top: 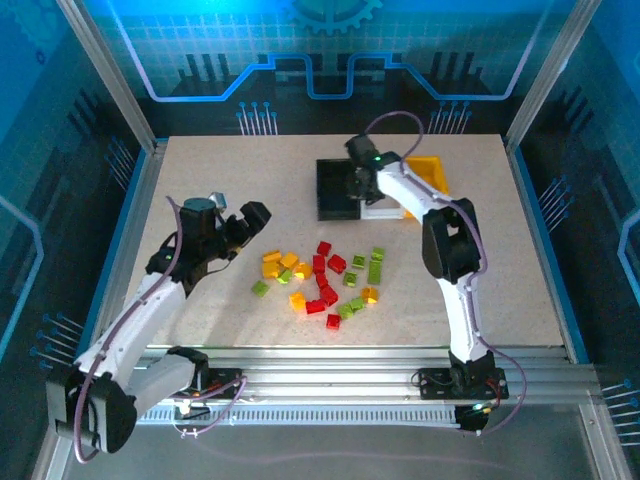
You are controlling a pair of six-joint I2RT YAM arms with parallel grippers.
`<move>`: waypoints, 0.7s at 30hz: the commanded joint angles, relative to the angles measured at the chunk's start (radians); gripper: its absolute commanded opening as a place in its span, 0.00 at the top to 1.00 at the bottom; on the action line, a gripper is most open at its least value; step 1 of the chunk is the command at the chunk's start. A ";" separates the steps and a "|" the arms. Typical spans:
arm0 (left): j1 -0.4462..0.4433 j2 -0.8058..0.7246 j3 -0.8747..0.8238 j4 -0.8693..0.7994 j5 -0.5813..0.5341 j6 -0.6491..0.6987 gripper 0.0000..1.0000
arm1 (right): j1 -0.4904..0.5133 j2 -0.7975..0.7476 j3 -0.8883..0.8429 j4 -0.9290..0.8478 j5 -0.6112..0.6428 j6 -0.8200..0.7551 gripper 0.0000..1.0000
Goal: Sort the legos into containers by color
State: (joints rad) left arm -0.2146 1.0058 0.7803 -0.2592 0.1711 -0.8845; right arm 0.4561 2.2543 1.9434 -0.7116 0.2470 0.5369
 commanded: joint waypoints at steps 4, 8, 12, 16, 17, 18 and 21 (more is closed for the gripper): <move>-0.006 -0.093 -0.027 -0.087 -0.030 0.013 0.01 | 0.146 0.041 0.066 -0.056 0.091 0.149 1.00; -0.006 -0.128 -0.030 -0.114 -0.035 0.023 0.01 | 0.209 0.067 0.133 -0.102 0.127 0.203 1.00; -0.006 -0.163 -0.038 -0.134 -0.044 0.033 0.01 | 0.250 0.108 0.173 -0.115 0.135 0.225 1.00; -0.005 -0.181 -0.040 -0.153 -0.051 0.045 0.01 | 0.282 0.128 0.216 -0.162 0.180 0.264 1.00; -0.005 -0.183 -0.040 -0.159 -0.050 0.046 0.01 | 0.287 0.129 0.221 -0.167 0.185 0.271 1.00; -0.005 -0.187 -0.042 -0.161 -0.048 0.047 0.01 | 0.295 0.134 0.225 -0.173 0.195 0.287 1.00; -0.005 -0.192 -0.042 -0.166 -0.049 0.050 0.01 | 0.311 0.153 0.249 -0.202 0.207 0.324 1.00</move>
State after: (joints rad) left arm -0.2146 0.8295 0.7490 -0.3935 0.1349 -0.8612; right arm 0.7357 2.3703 2.1414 -0.8463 0.3920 0.7898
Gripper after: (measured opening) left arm 0.989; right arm 0.230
